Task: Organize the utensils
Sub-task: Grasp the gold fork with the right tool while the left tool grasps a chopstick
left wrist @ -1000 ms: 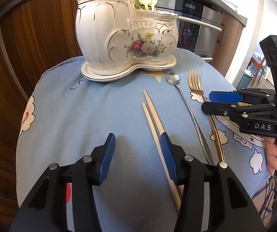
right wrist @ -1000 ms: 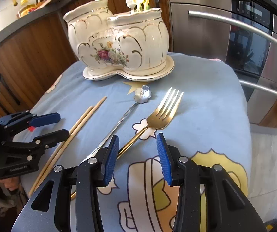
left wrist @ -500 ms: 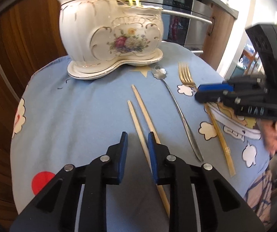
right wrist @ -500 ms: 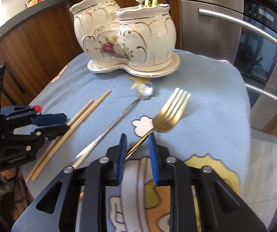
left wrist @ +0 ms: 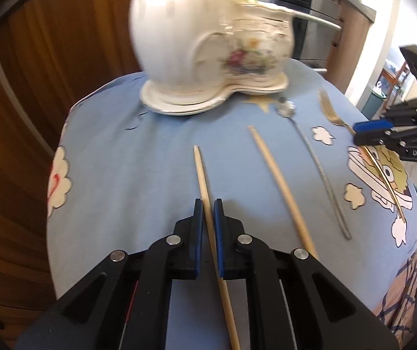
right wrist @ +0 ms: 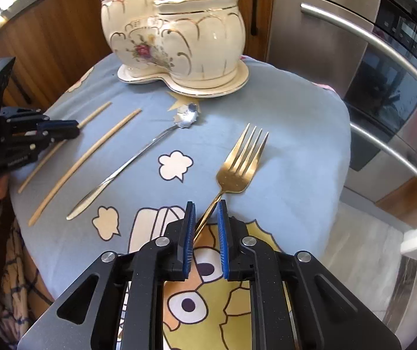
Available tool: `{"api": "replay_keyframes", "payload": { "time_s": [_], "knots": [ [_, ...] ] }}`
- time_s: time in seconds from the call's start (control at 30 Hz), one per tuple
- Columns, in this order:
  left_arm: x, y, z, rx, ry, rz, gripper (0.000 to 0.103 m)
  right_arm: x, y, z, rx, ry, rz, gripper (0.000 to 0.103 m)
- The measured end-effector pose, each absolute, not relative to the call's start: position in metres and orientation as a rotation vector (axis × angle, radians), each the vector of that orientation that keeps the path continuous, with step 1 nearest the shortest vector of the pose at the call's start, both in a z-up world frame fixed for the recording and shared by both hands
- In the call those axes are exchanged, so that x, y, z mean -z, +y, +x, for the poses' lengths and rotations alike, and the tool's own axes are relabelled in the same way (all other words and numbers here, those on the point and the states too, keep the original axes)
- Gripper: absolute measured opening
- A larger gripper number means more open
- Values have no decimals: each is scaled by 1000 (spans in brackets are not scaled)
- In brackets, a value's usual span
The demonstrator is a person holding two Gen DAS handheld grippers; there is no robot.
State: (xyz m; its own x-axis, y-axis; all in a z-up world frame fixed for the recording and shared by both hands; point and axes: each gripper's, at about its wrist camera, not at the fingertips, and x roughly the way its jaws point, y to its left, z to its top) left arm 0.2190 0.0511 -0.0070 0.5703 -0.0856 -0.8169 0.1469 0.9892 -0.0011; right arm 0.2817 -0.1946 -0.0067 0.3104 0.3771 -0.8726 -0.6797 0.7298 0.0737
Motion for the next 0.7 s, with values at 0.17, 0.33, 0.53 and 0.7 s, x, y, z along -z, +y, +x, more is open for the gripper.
{"api": "replay_keyframes", "payload": {
  "time_s": [0.17, 0.33, 0.53, 0.7],
  "knots": [
    [6, 64, 221, 171, 990, 13, 12, 11, -193, 283, -699, 1054, -307, 26],
    [3, 68, 225, 226, 1034, -29, 20, 10, -186, 280, -725, 1060, -381, 19],
    [3, 57, 228, 268, 1102, 69, 26, 7, -184, 283, -782, 1094, -522, 15],
    [1, 56, 239, 313, 1188, 129, 23, 7, -188, 297, -783, 1176, -593, 14]
  ]
}}
